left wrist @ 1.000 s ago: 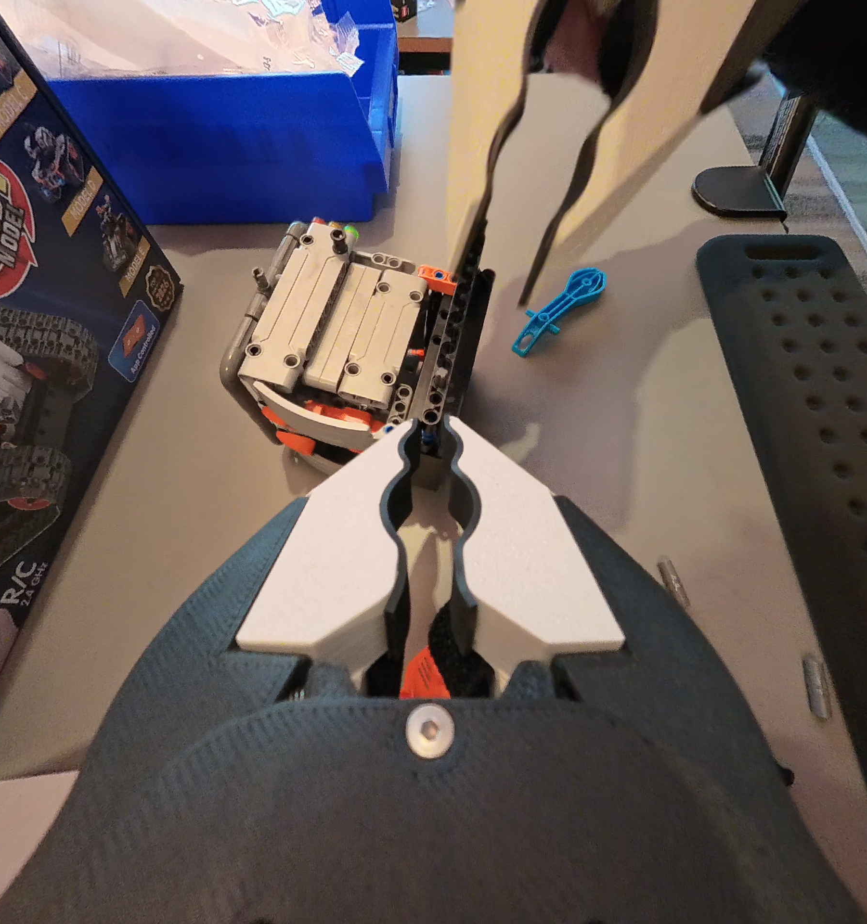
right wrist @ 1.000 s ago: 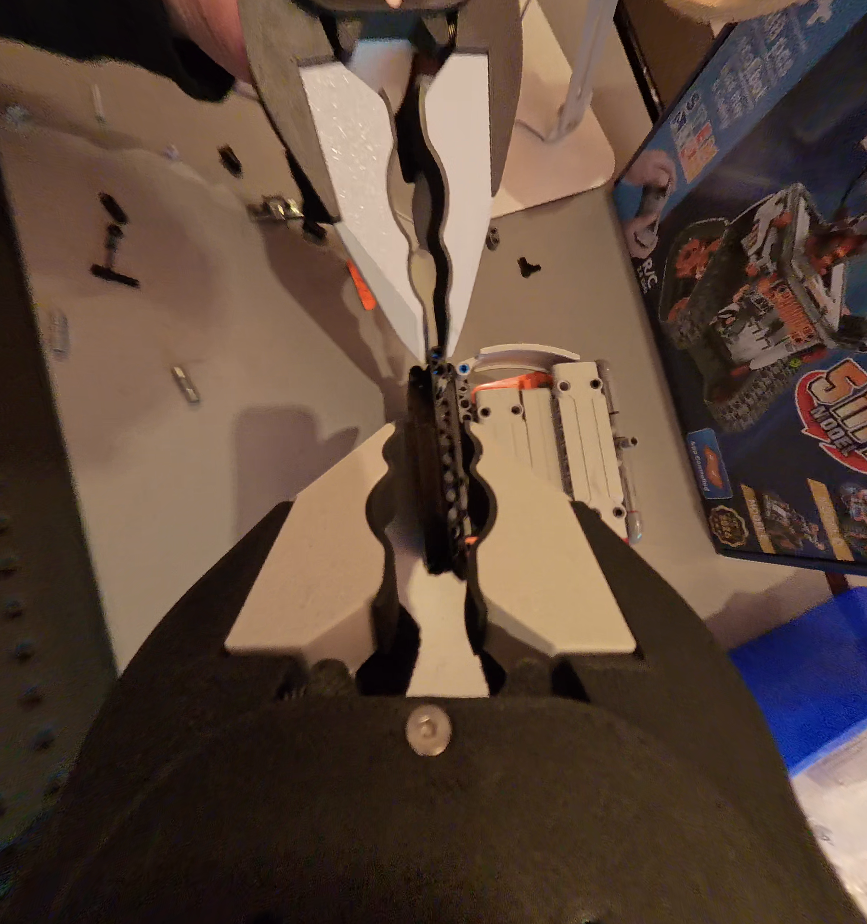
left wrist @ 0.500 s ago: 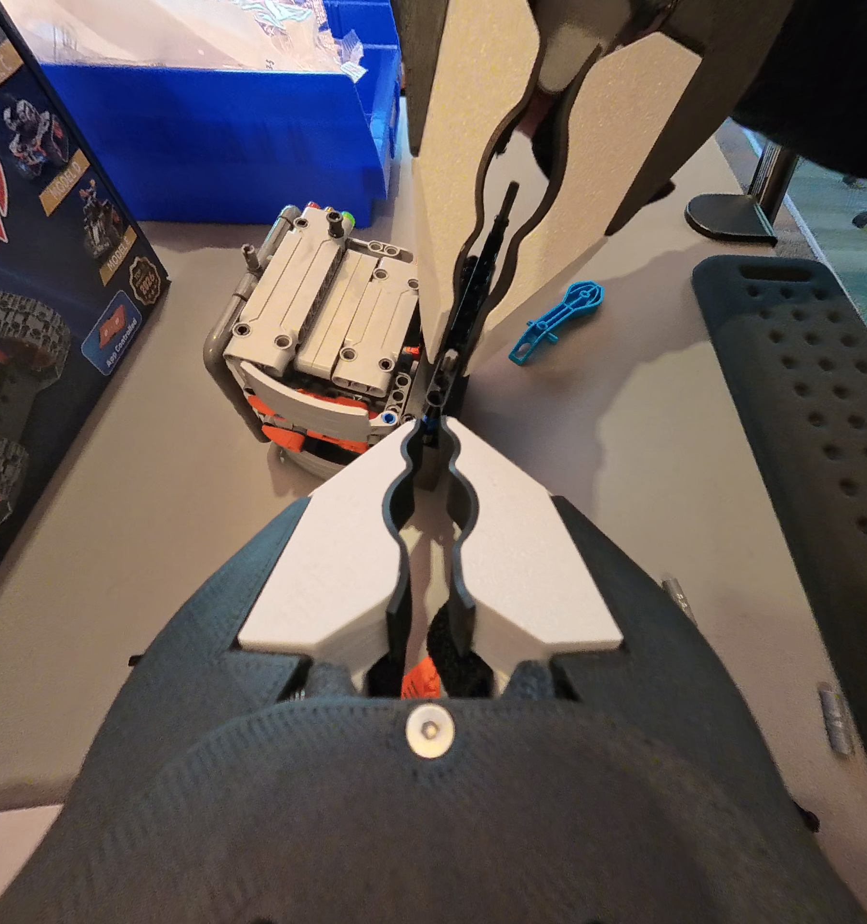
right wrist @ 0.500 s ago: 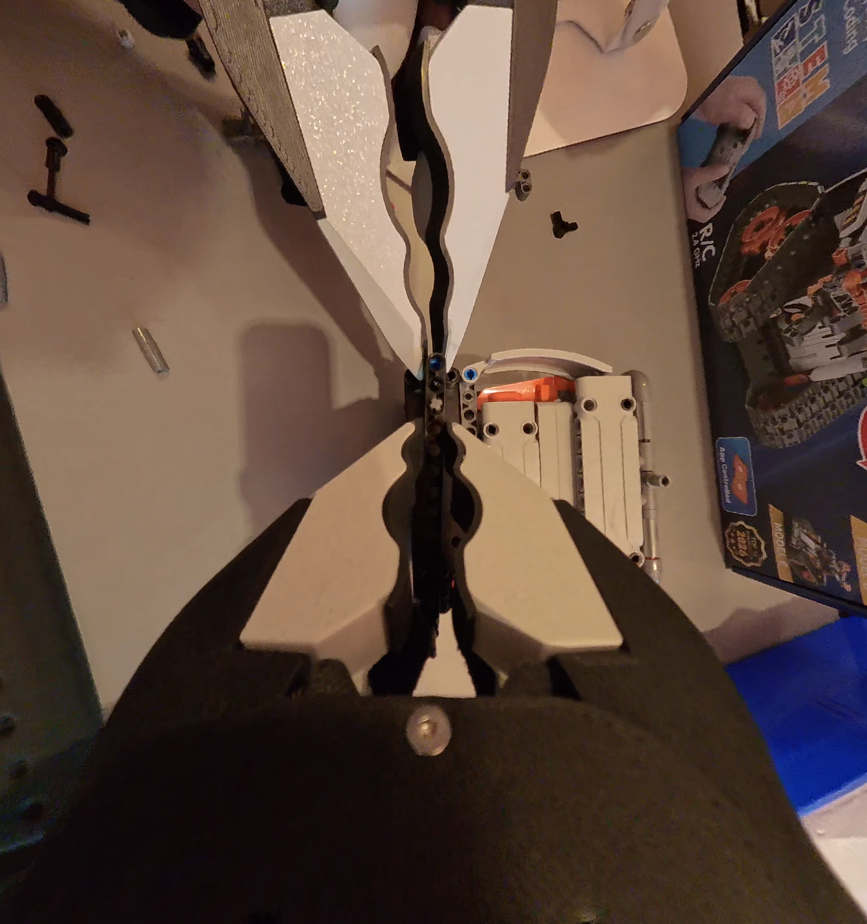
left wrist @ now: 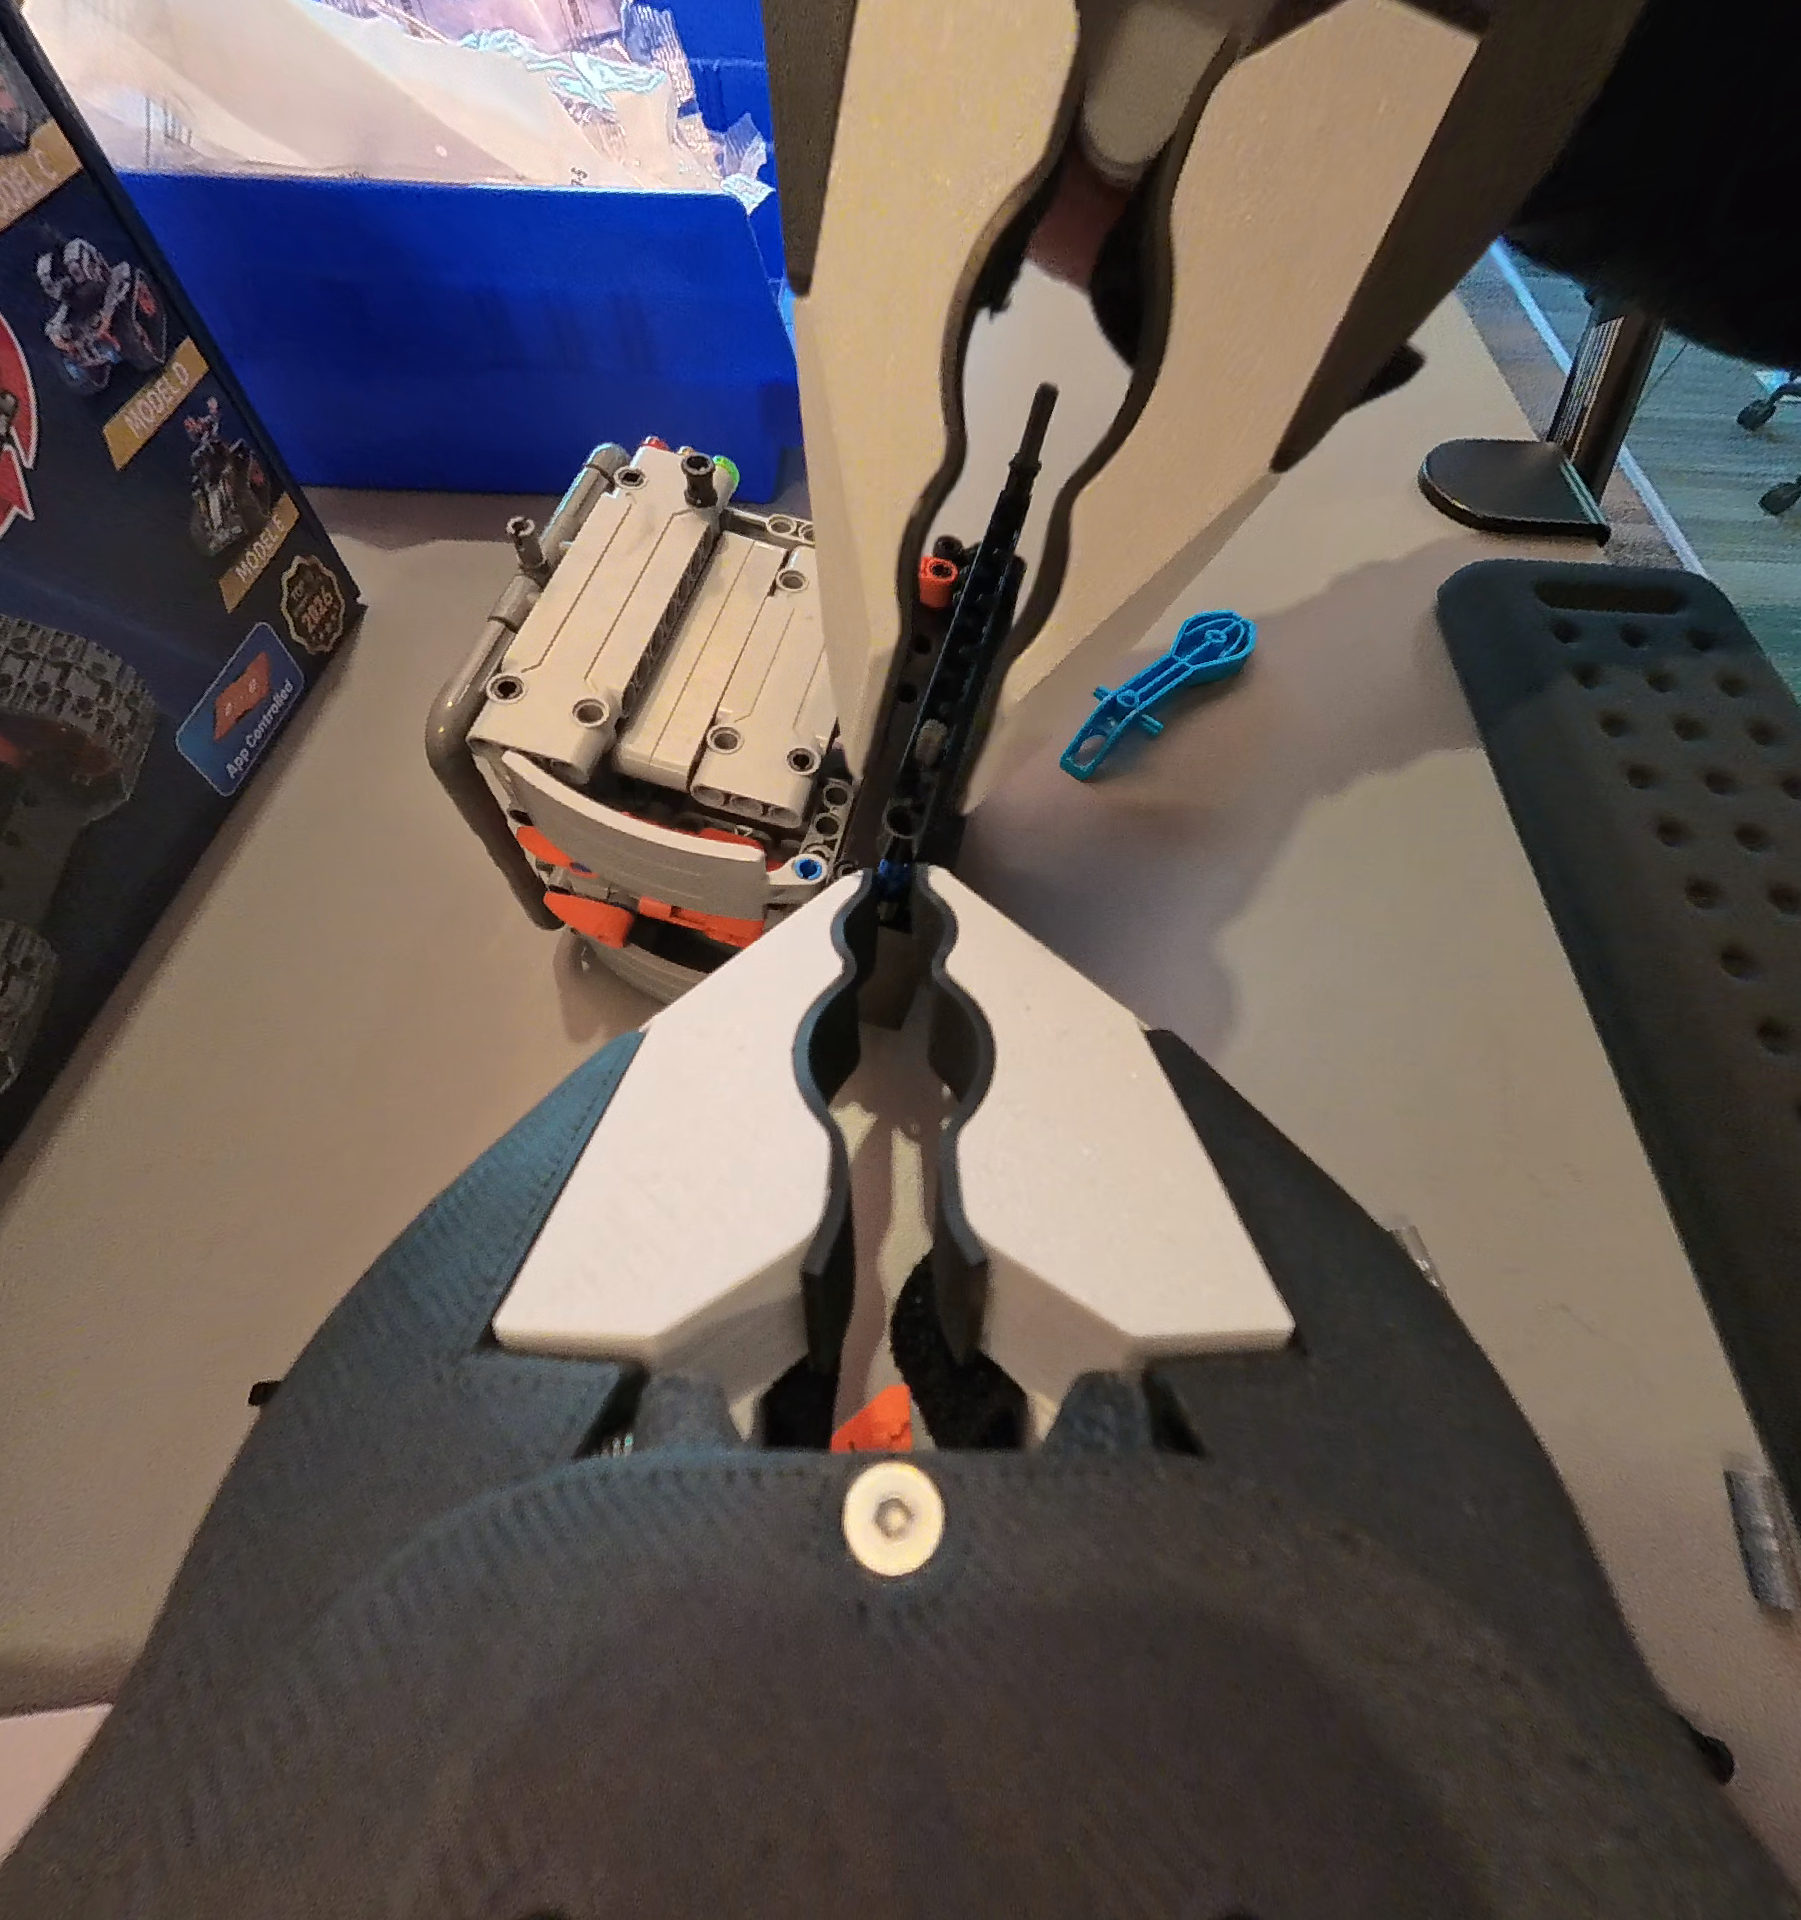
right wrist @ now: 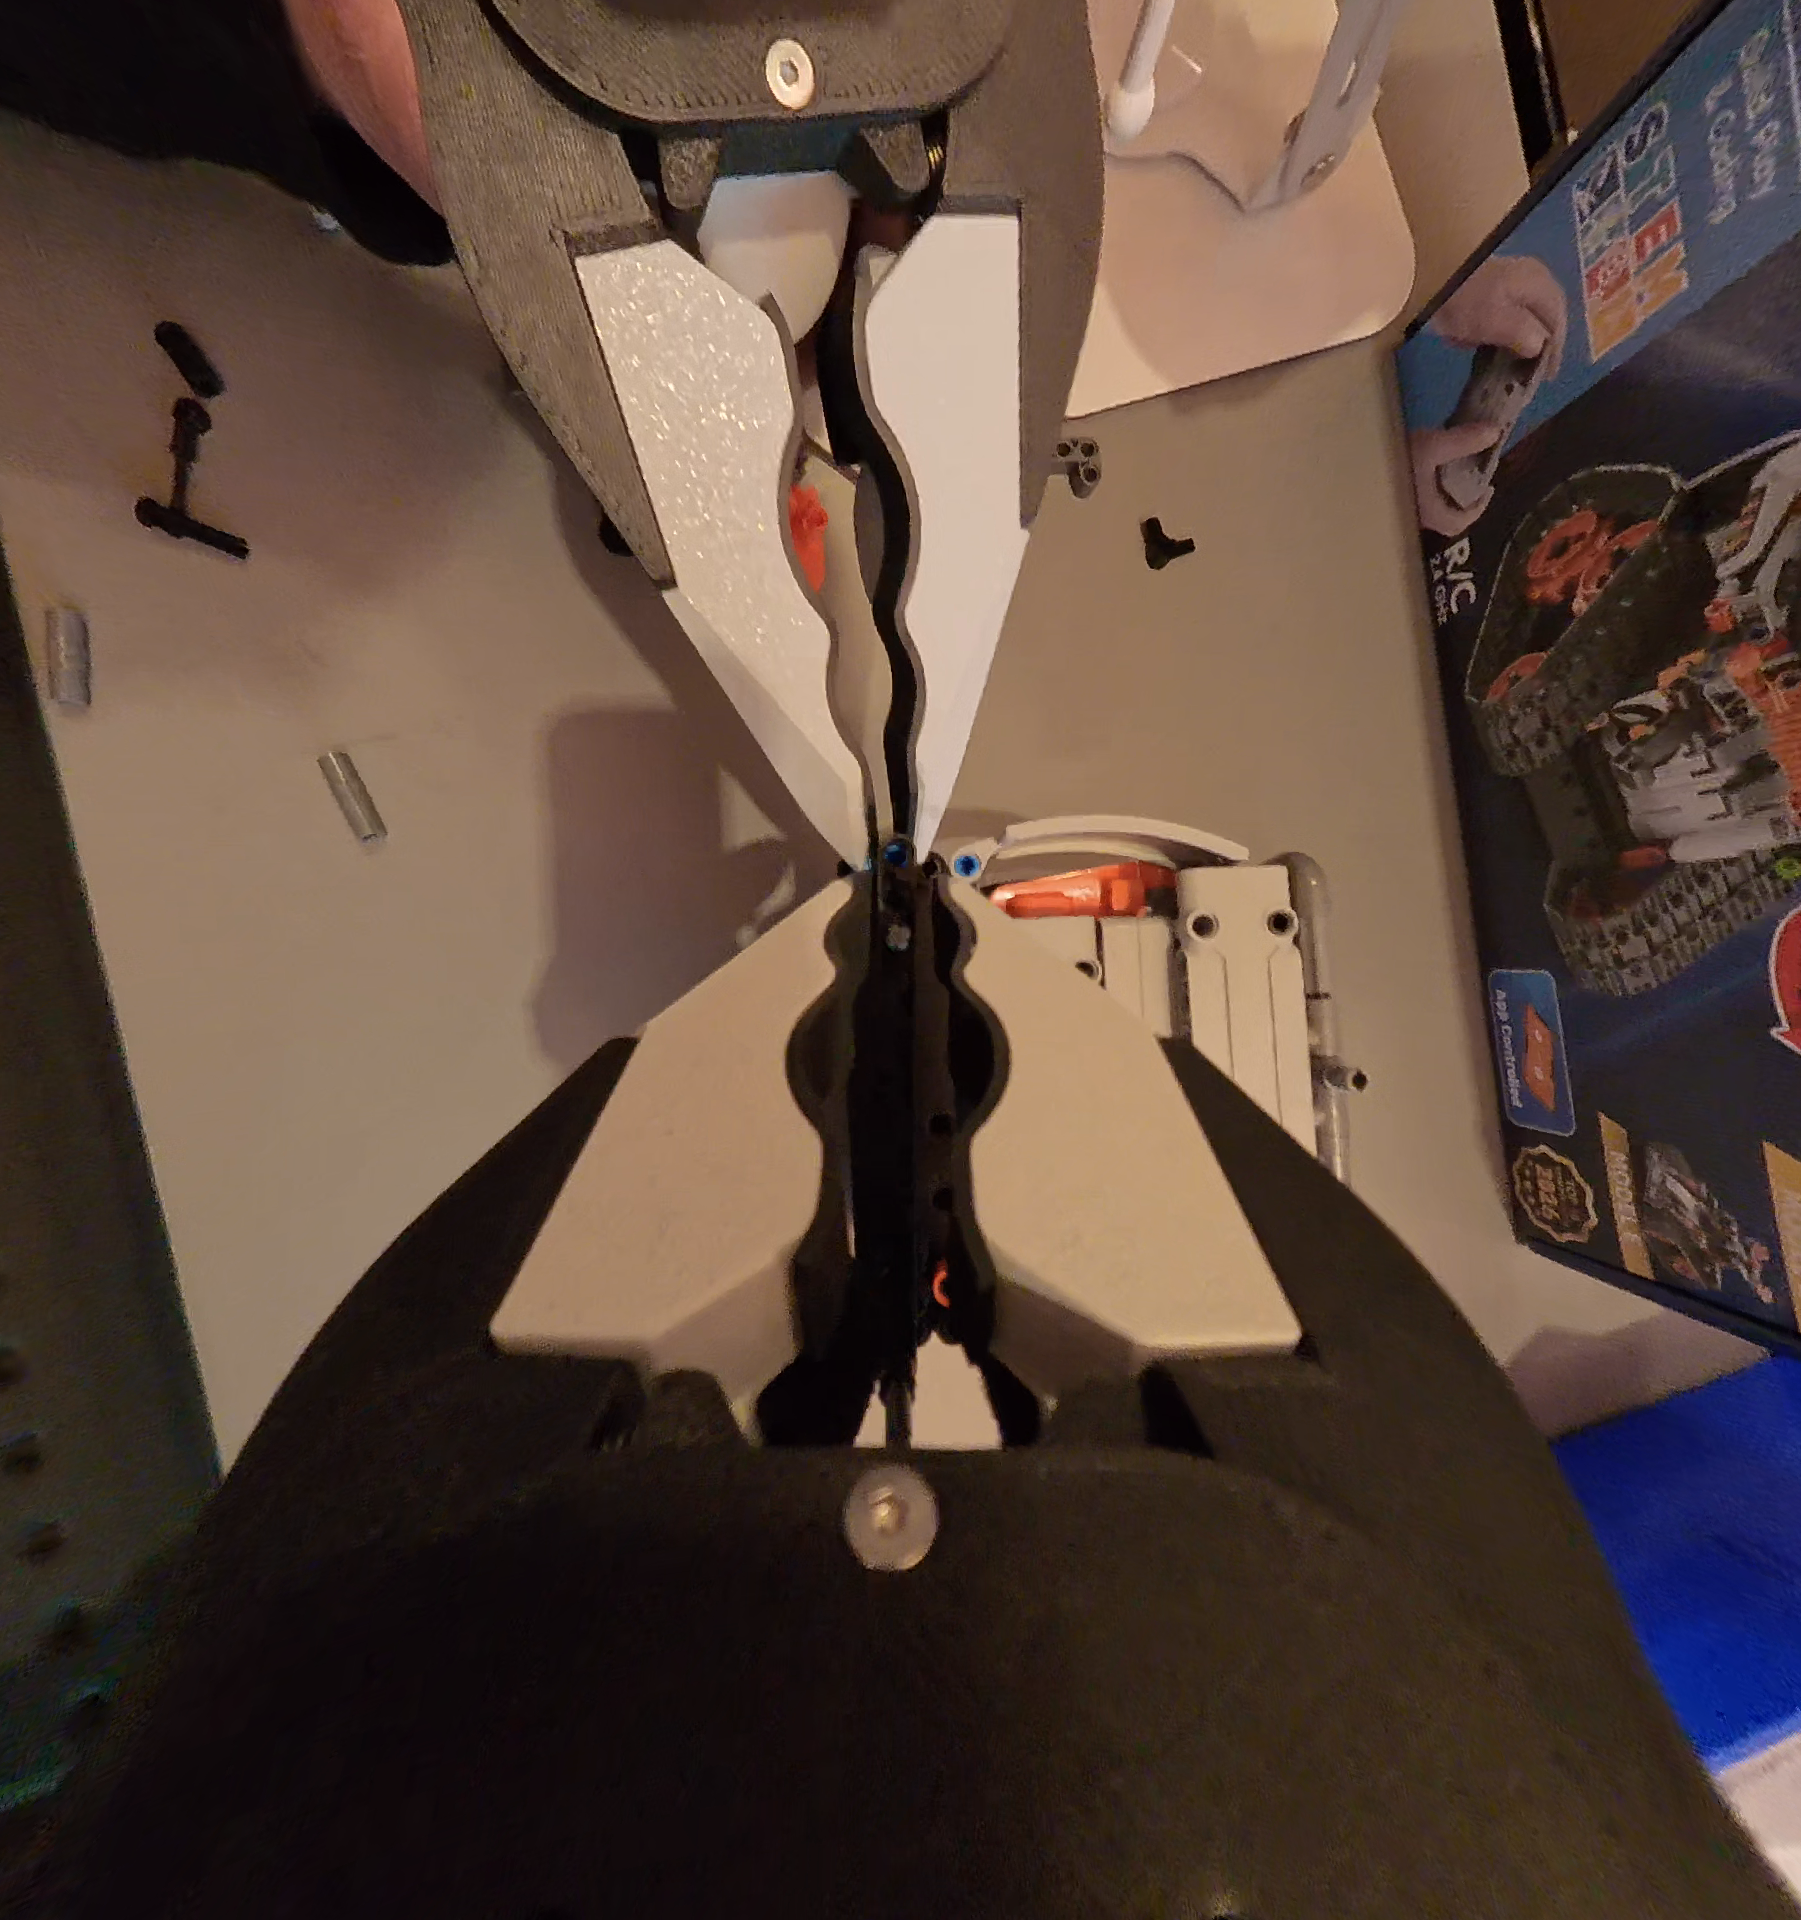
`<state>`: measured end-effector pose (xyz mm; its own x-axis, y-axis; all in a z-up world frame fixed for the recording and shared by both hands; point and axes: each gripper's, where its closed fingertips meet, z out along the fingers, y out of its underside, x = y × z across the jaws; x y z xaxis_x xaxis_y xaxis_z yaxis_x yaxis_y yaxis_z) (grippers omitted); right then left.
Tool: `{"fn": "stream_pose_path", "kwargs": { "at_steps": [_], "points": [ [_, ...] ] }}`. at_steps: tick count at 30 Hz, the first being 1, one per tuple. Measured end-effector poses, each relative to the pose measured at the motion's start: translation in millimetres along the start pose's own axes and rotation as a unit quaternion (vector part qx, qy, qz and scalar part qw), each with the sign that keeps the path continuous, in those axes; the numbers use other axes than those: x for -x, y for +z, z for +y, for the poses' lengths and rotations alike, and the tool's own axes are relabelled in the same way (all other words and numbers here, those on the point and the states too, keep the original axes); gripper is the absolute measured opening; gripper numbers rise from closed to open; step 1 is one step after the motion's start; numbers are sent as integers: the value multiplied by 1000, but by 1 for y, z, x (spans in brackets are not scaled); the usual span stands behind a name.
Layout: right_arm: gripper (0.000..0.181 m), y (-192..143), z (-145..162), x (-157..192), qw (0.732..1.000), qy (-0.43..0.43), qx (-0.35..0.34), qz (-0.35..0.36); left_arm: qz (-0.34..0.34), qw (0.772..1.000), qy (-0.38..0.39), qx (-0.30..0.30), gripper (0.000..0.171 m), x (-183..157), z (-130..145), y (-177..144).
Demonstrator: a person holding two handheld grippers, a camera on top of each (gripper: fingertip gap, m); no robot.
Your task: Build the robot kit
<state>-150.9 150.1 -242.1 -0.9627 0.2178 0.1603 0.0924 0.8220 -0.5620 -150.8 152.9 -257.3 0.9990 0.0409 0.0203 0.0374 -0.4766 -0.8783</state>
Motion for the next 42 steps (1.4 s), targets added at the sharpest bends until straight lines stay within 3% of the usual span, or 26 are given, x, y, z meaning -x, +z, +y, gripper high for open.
{"fn": "stream_pose_path", "kwargs": {
  "at_steps": [16, 23, 26, 28, 31, 36, 39, 42],
  "points": [
    [4, 2, 4, 0, 998, -26, 53, -15, -7, 1000, 1, -15, 1, 1, -1, 5],
    [4, 10, 11, 0, 991, -58, 111, -36, -8, 1000, -7, -7, 0, 2, 5, 10],
    [4, 7, 14, -5, 992, -52, 111, -35, 5, 999, -22, -46, 0, 2, -8, 4],
    [4, 6, 15, -4, 992, -50, 110, -35, -4, 1000, -12, -25, 0, 4, -6, 5],
    [4, 2, 14, -5, 994, -35, 96, -42, 4, 999, -23, -46, 0, 4, -12, 0],
    [4, -5, 15, -8, 996, -16, 73, -51, 12, 999, -45, -9, 39, 1, 6, 18],
    [4, -5, 14, -6, 996, -6, 62, -67, -39, 999, -24, 9, 45, 4, 8, 31],
    [4, -6, 16, -8, 996, -3, 59, -73, -72, 997, -22, 2, 40, 8, 7, 38]
  ]
}}
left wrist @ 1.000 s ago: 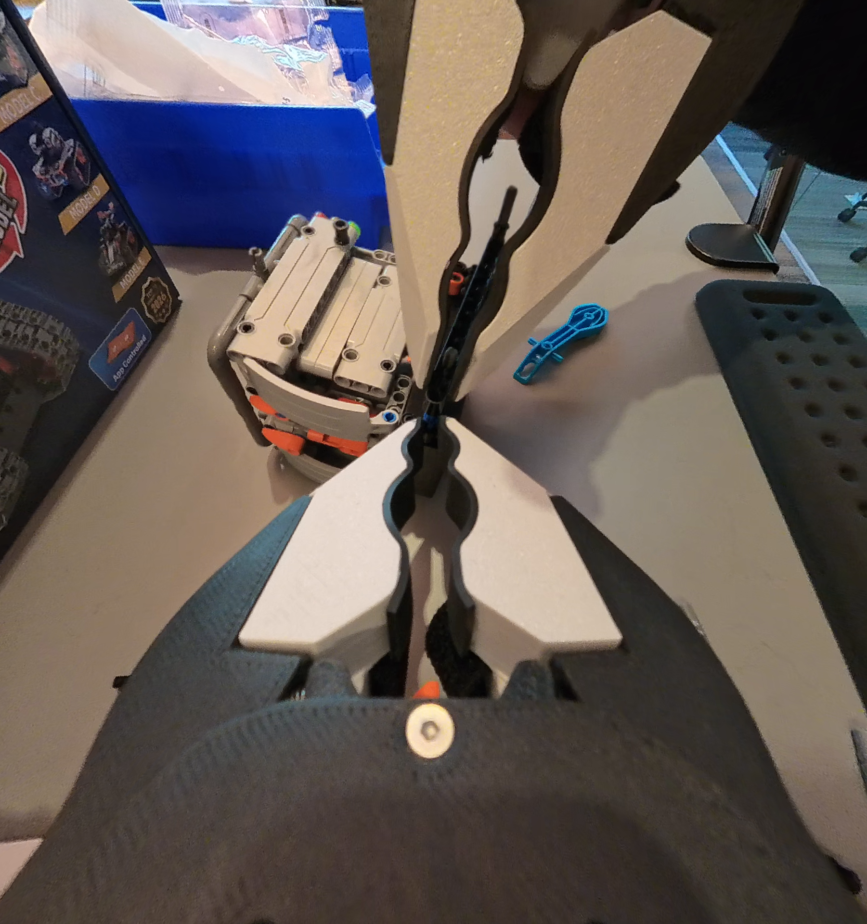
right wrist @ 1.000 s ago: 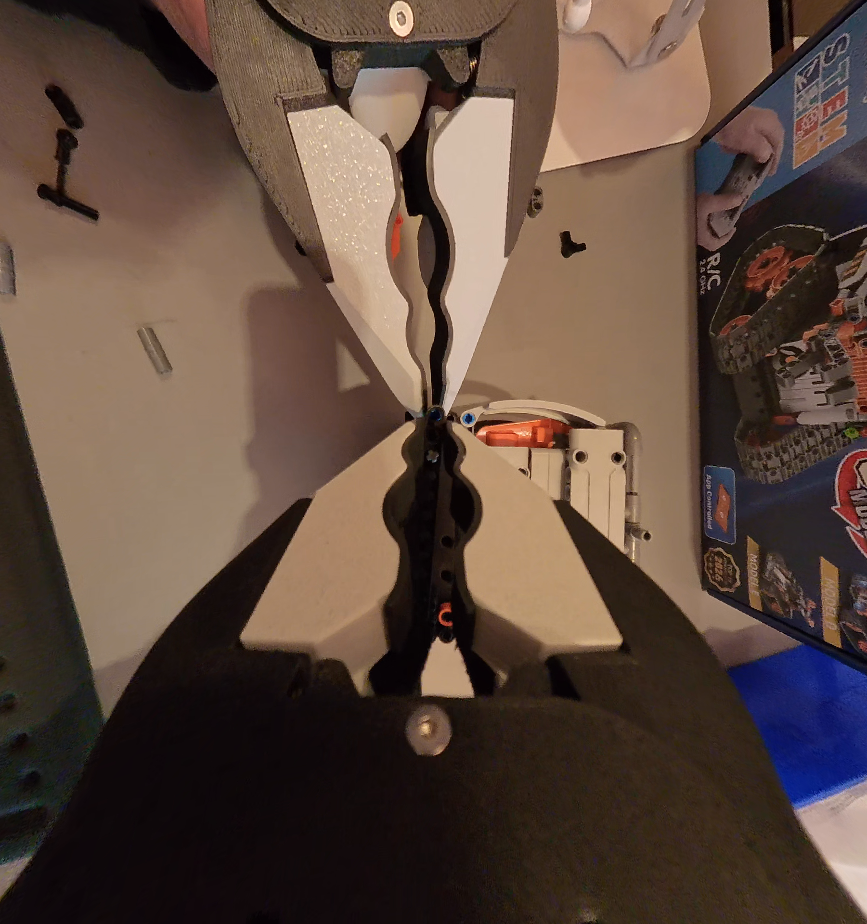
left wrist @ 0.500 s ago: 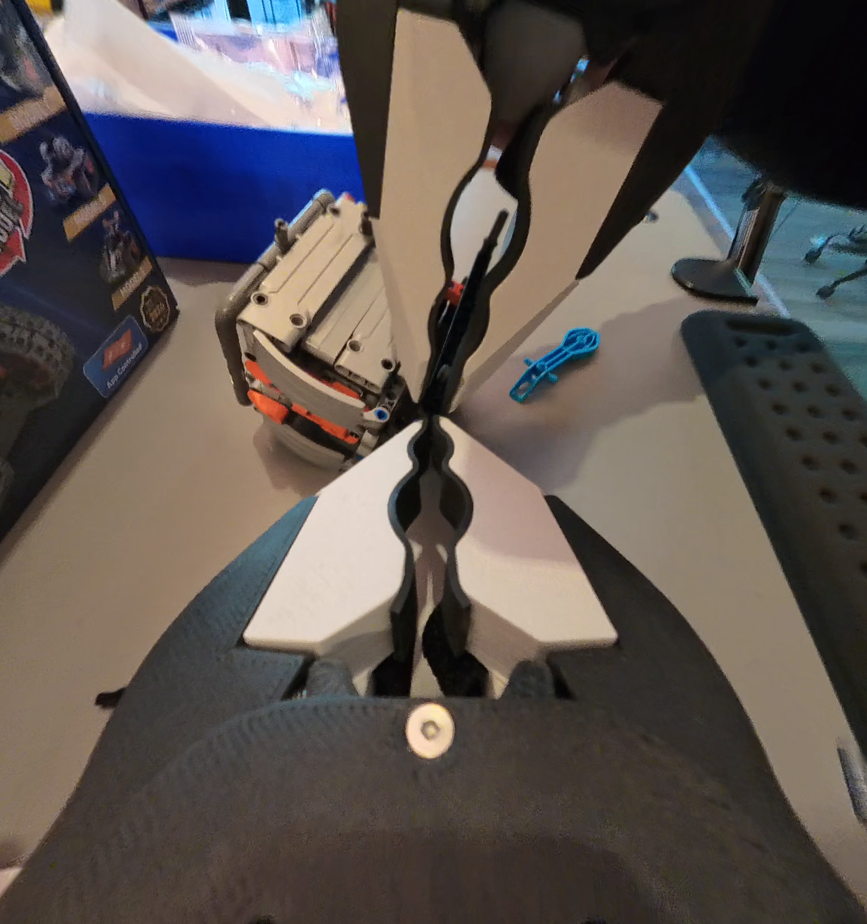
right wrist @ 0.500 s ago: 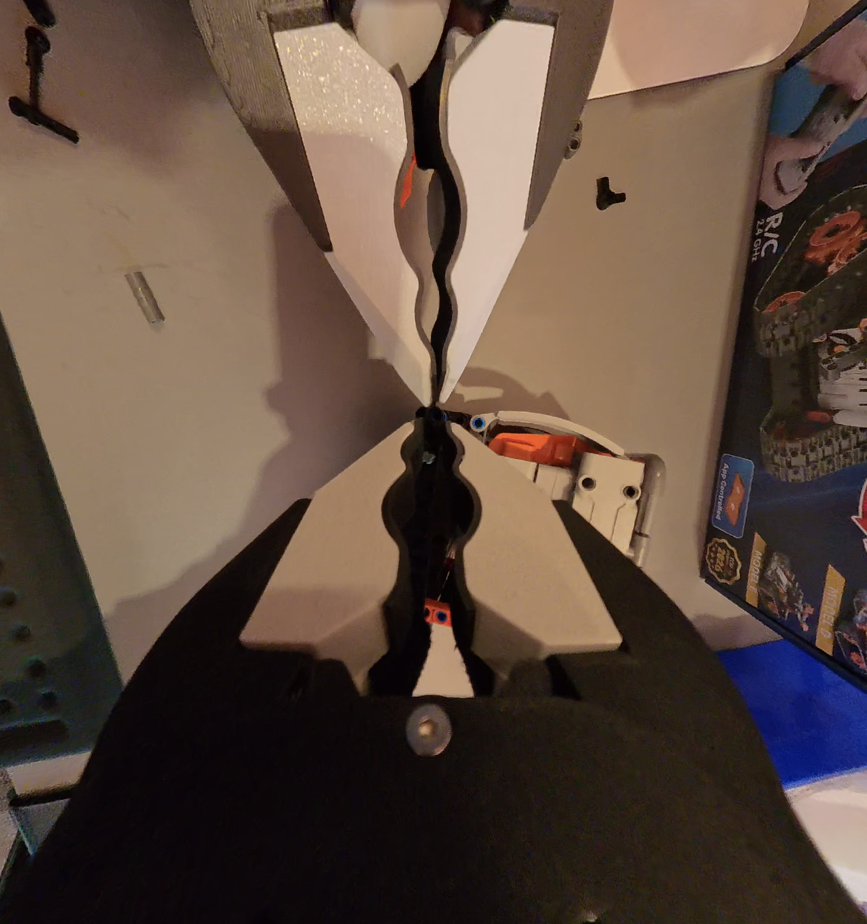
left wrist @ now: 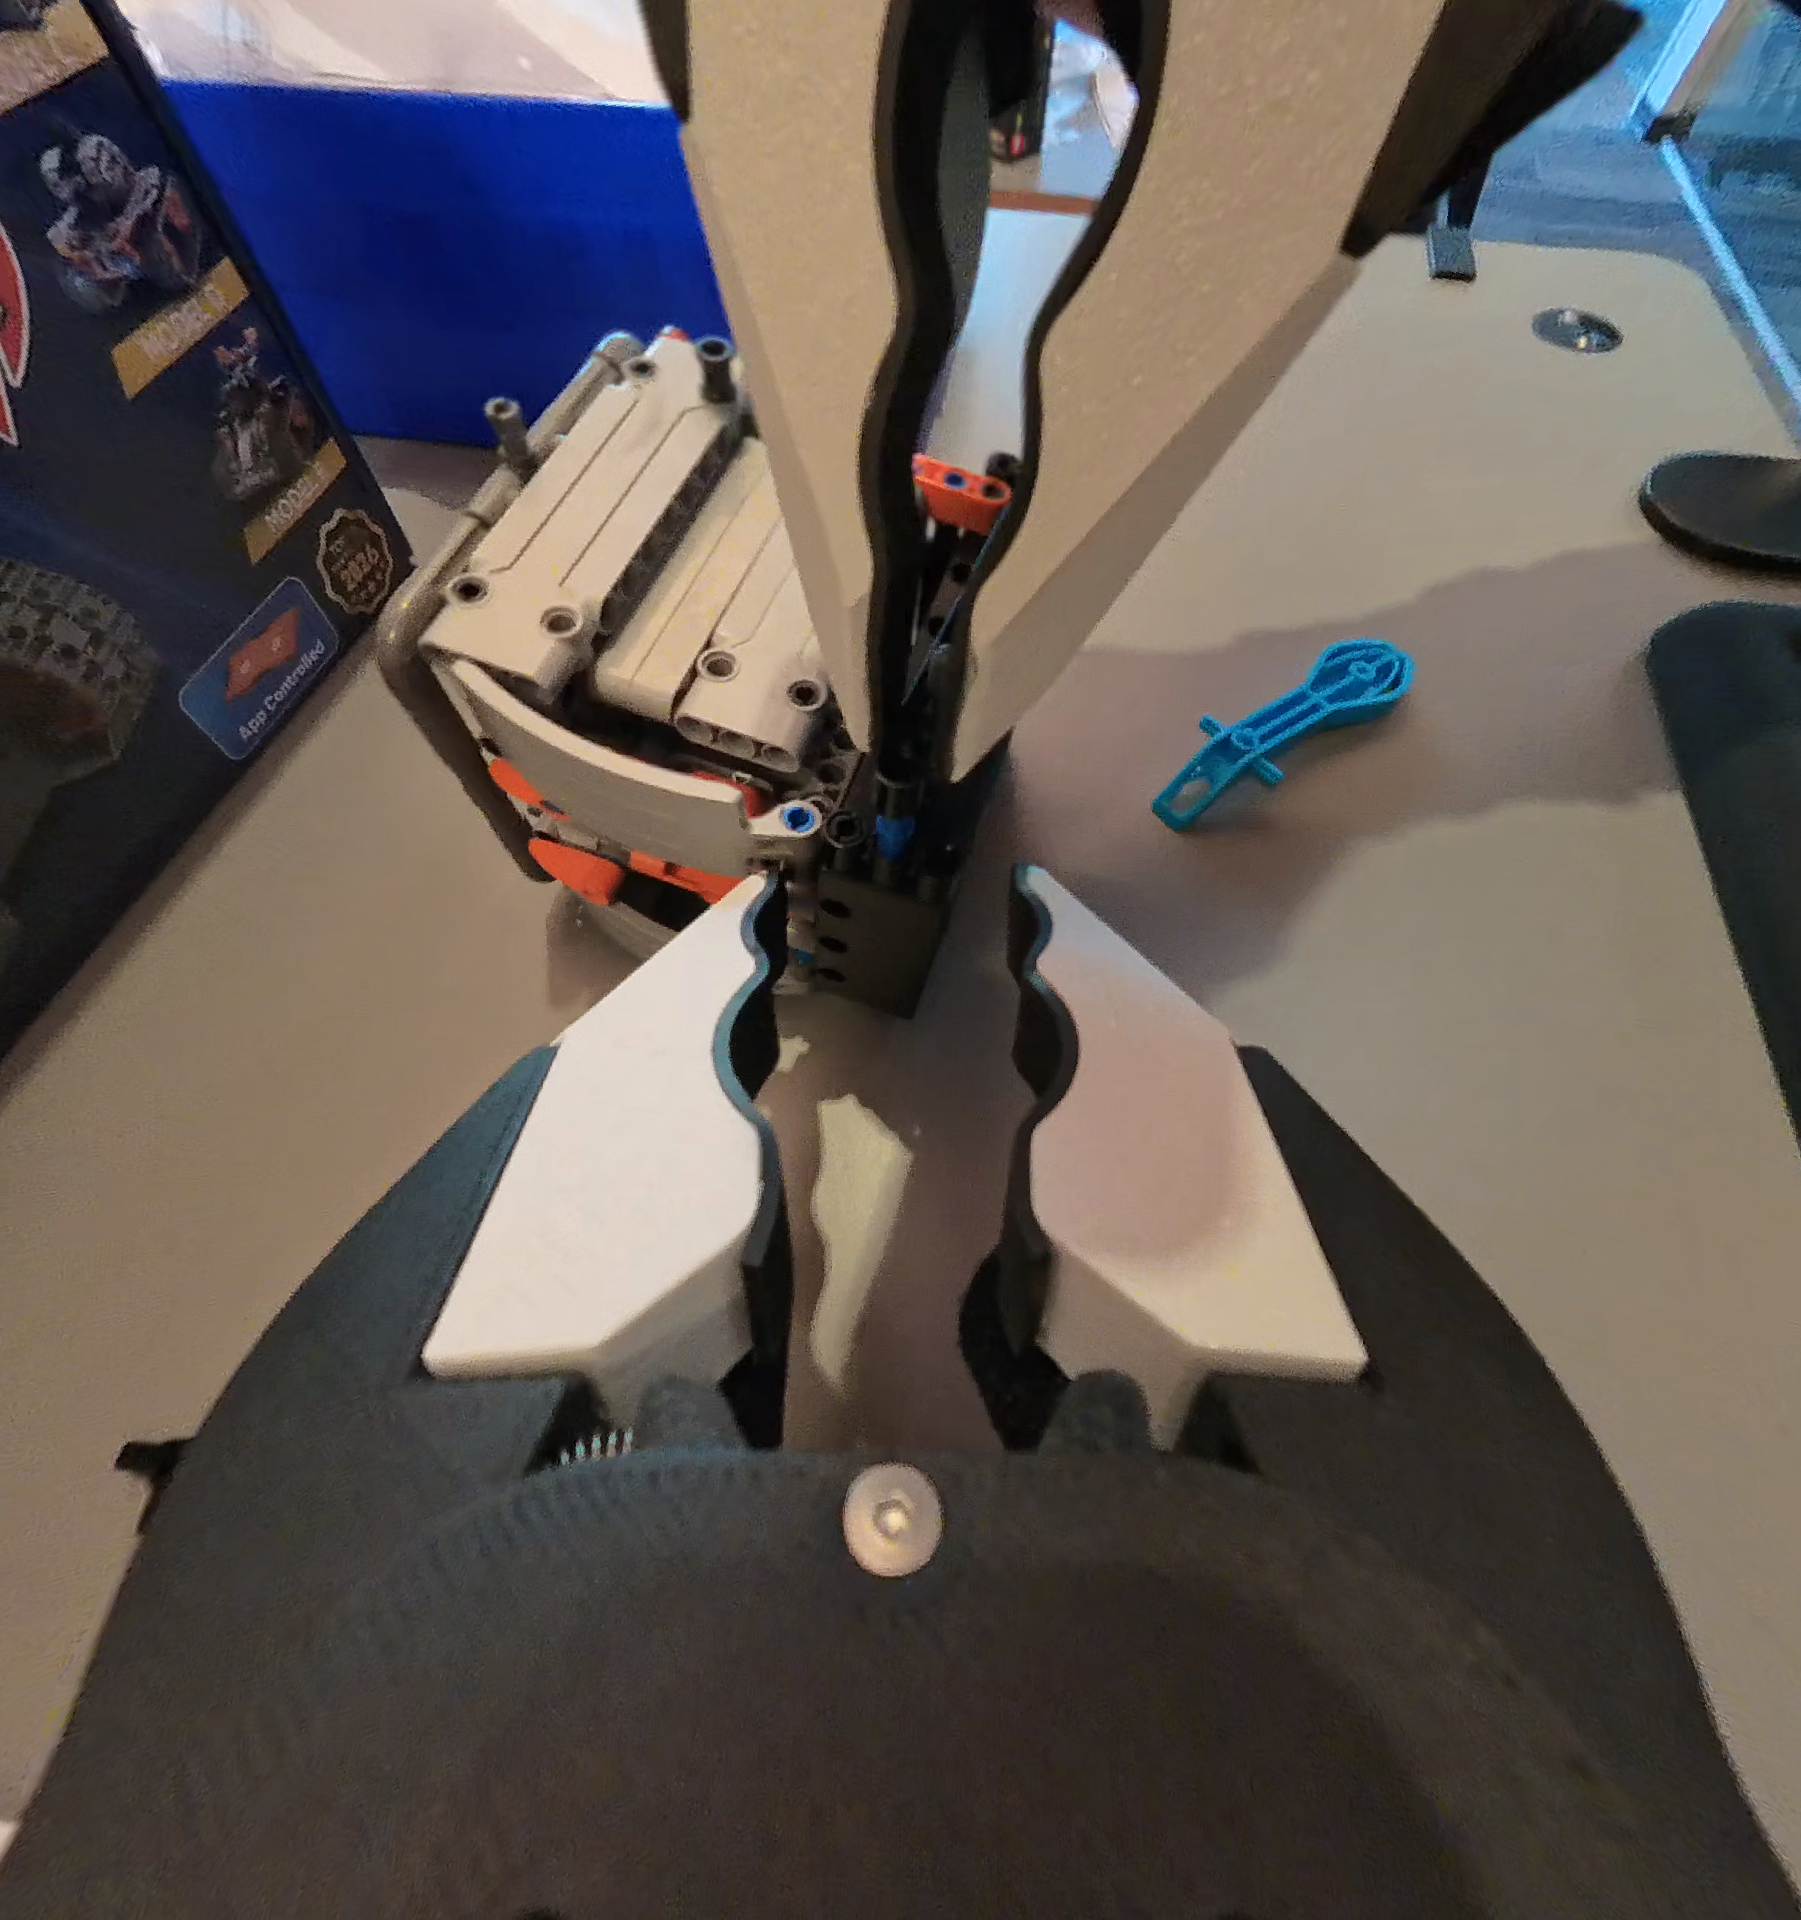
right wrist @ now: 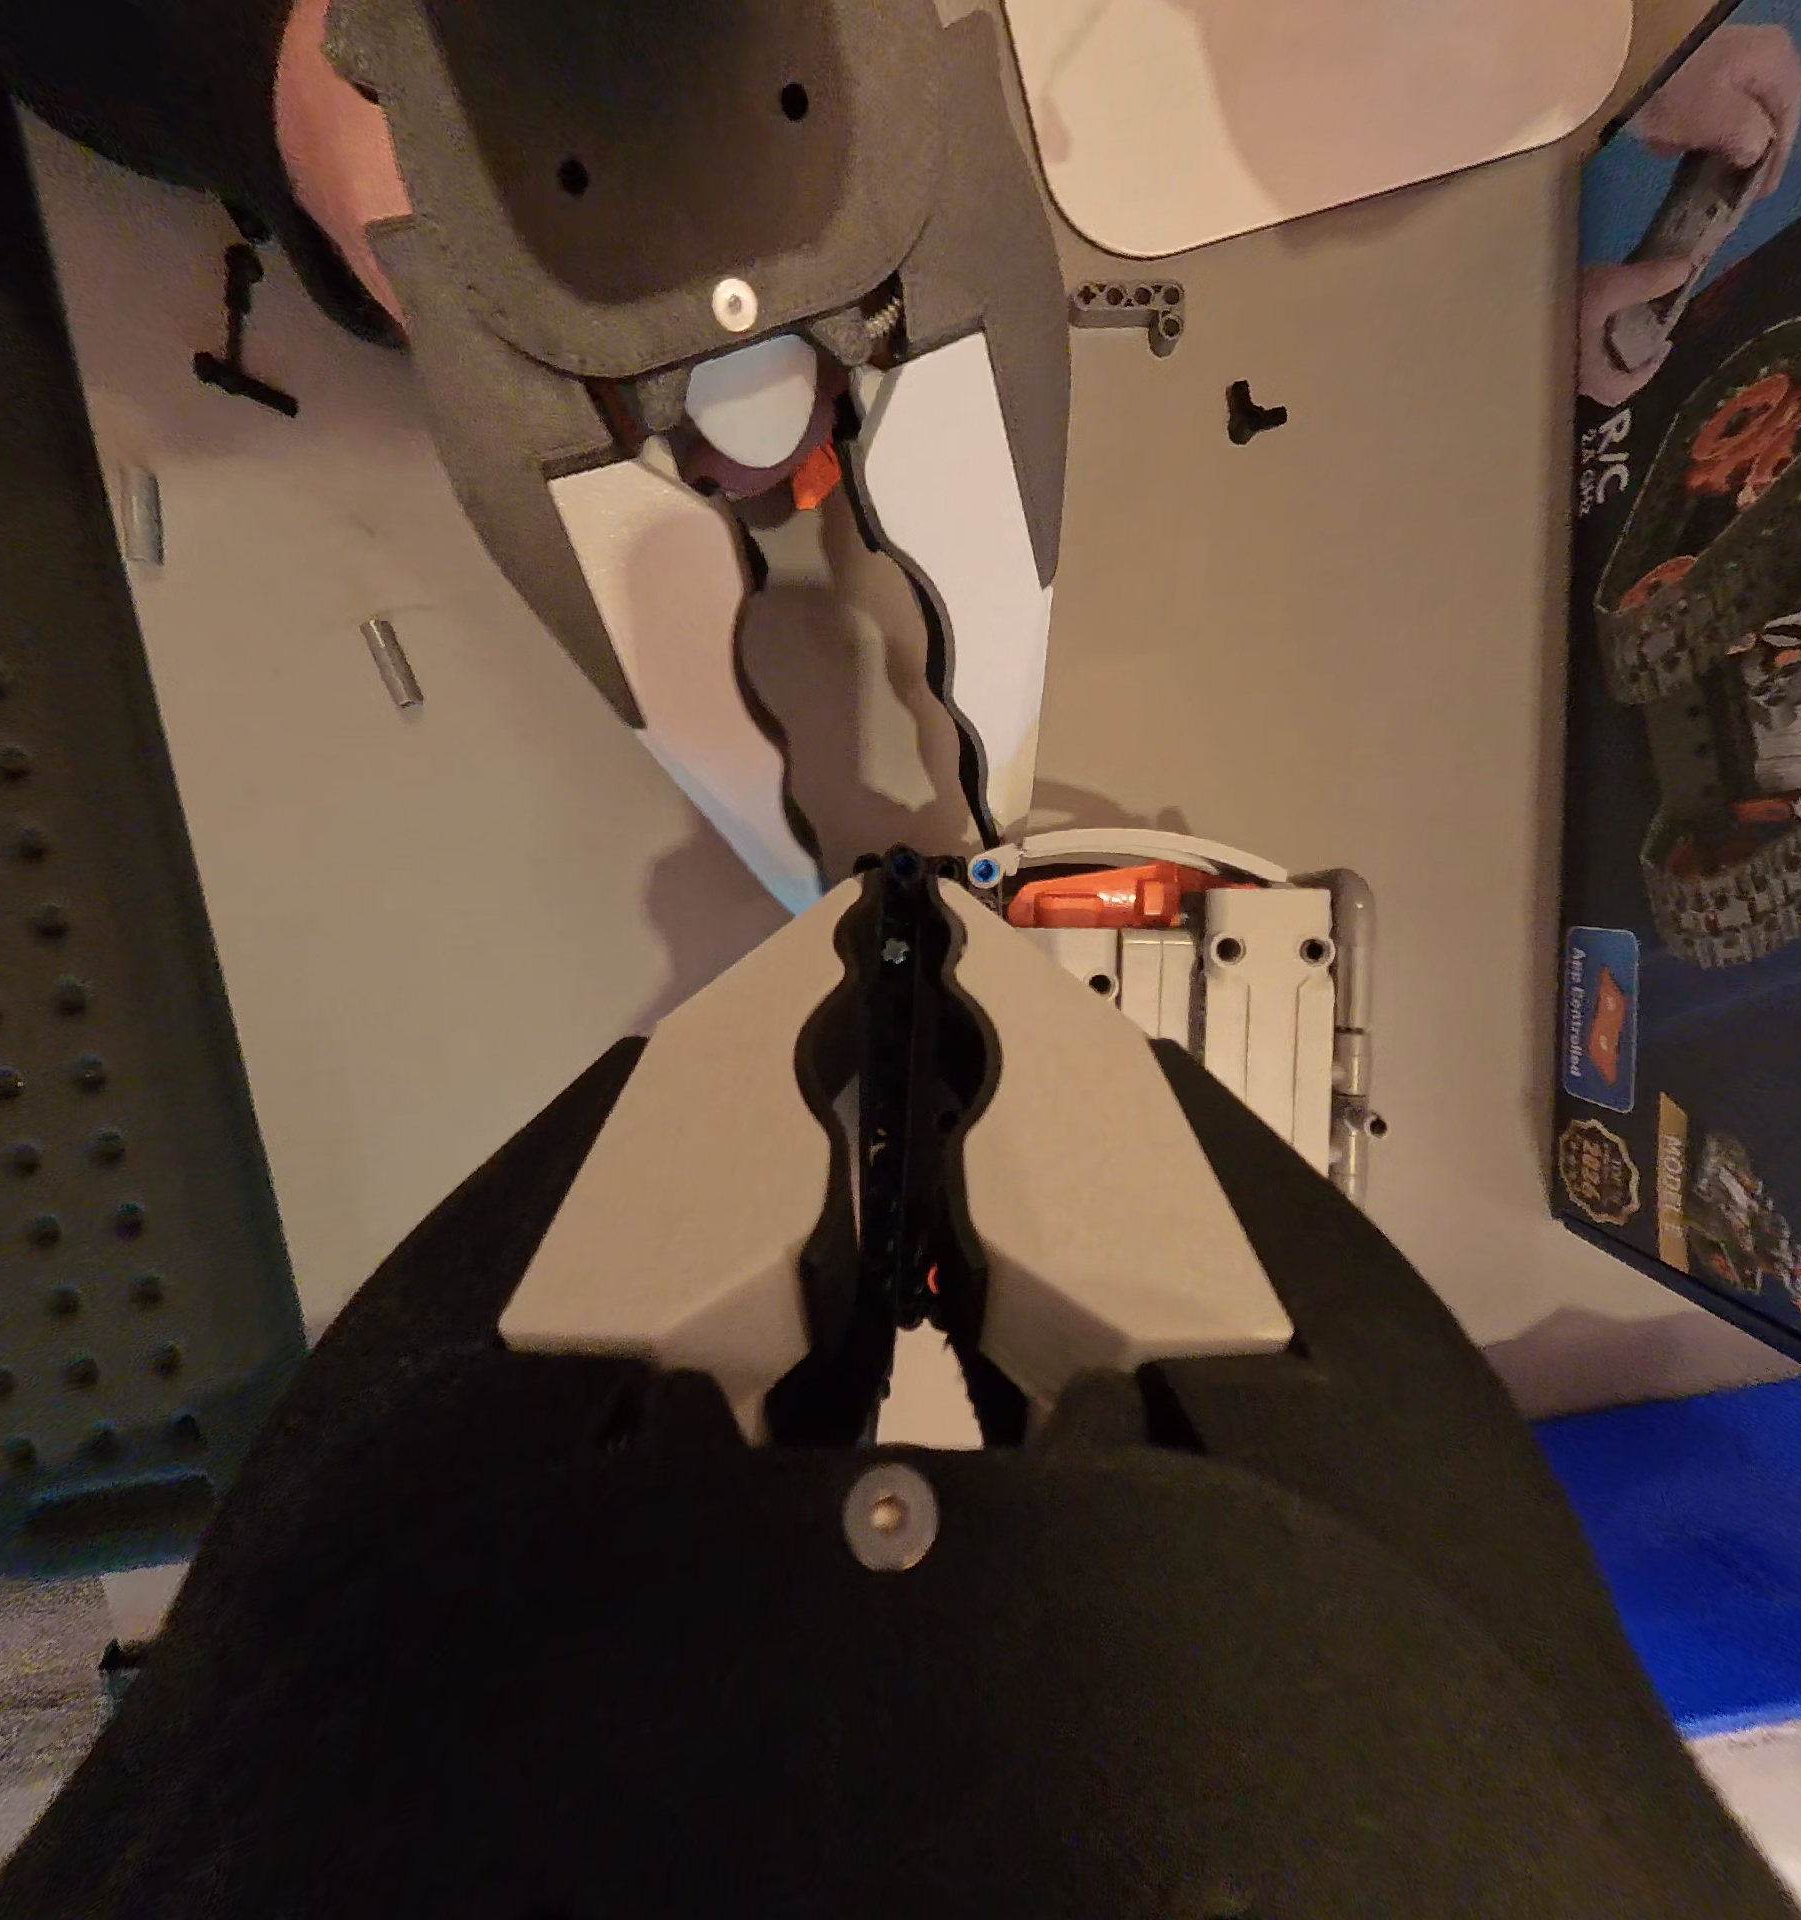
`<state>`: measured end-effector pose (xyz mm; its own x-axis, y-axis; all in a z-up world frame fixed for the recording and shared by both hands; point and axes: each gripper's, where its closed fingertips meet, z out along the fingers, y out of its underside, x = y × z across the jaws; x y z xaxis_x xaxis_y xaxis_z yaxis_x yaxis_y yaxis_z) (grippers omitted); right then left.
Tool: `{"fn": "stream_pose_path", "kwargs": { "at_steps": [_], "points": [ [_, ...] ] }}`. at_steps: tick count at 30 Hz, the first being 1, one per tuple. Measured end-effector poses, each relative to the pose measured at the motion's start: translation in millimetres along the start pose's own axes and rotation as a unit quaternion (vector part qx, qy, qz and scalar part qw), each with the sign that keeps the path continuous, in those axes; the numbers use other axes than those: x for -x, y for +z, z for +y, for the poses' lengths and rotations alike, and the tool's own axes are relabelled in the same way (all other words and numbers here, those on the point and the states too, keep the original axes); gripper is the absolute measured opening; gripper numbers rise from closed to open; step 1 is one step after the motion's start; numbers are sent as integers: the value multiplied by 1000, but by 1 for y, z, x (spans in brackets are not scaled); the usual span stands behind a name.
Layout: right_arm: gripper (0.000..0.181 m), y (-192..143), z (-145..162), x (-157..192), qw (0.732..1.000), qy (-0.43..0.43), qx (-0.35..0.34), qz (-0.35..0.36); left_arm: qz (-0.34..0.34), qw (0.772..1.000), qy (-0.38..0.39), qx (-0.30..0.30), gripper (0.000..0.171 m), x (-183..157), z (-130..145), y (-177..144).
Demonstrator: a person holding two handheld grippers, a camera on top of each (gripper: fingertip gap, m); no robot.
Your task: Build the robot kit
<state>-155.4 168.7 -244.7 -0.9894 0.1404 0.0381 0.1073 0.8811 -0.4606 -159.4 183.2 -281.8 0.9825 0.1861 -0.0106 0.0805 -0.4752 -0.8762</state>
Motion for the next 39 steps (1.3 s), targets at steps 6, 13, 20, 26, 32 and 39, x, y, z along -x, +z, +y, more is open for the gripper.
{"fn": "stream_pose_path", "kwargs": {
  "at_steps": [6, 13, 20, 26, 32, 39],
  "points": [
    [4, -1, 0, -1, 1000, 1, -14, -12, 17, 998, -57, -23, 45, 9, 1, 1],
    [4, -2, 2, 1, 999, 4, -30, -22, 46, 998, -49, 13, 39, -1, 8, 12],
    [4, -4, 3, 1, 1000, -7, -12, -3, 42, 998, -37, 11, 35, -3, 7, 14],
    [3, -5, 5, 1, 998, -42, 32, 27, 52, 998, -43, 12, 34, -4, 5, 15],
    [3, -5, 5, 1, 992, -98, 63, 54, 59, 997, -51, 17, 34, -4, 4, 15],
    [4, -4, 7, 1, 990, -119, 68, 39, 64, 996, -53, 17, 34, -3, 4, 15]
  ]
}}
